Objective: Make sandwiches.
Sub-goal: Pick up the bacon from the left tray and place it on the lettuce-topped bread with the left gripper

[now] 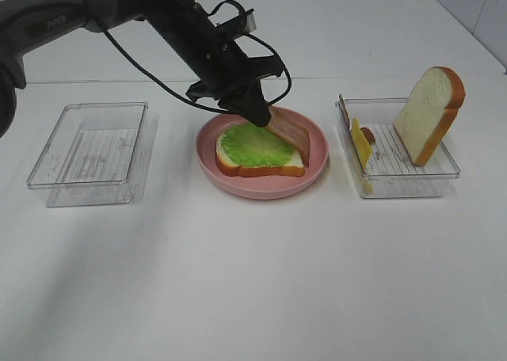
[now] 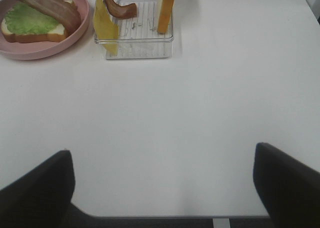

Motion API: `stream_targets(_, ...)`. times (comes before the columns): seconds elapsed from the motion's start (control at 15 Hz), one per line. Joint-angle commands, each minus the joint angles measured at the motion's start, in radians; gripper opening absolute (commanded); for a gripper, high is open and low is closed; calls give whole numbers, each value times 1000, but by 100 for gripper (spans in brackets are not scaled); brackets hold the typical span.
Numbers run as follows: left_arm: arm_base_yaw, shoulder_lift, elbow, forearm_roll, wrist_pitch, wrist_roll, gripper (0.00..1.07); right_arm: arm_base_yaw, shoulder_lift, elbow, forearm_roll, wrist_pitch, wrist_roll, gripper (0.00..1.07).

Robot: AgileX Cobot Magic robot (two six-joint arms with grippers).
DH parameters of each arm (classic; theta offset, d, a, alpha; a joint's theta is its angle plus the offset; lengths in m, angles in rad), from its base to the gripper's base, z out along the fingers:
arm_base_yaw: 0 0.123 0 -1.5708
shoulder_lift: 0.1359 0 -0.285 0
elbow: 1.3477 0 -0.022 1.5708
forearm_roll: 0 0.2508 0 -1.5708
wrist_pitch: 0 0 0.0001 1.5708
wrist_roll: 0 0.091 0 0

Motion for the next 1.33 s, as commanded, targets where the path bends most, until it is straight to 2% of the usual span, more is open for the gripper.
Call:
stream_targets(0.07,-3,-5,-33,73,31,-40,0,-4,-29,3,7,-4,-6,94)
stream_targets(0.13,-4,-5,-68,140,63,-82,0,-4,-29,3,6,-4,-6,94)
stream_targets(0.33,-4,-5,-93,226,117,-117,0,-4,-29,3,6,-4,-6,94)
stream_targets(0.6,-5,-4,-93,245,117,-123,0,-4,-29,3,6,-4,-6,94)
stream_targets(0.67,-5,0,-93,259,117,-156,0,-4,-29,3,6,-4,-6,94)
stream_targets(0.93,-12,17,-93,252,117,-208,0,-4,-29,3,6,-4,-6,94)
stream_targets(1.2,-17,17,-93,254,117,-227,0,-4,-29,3,6,-4,-6,94)
stream_targets(1.27,-17,17,-93,259,117,-234,8,-4,-29,3,6,-4,-6,94)
stream_targets(1.33,-17,17,-93,273,117,-244,26,-4,-29,3,6,-4,-6,94)
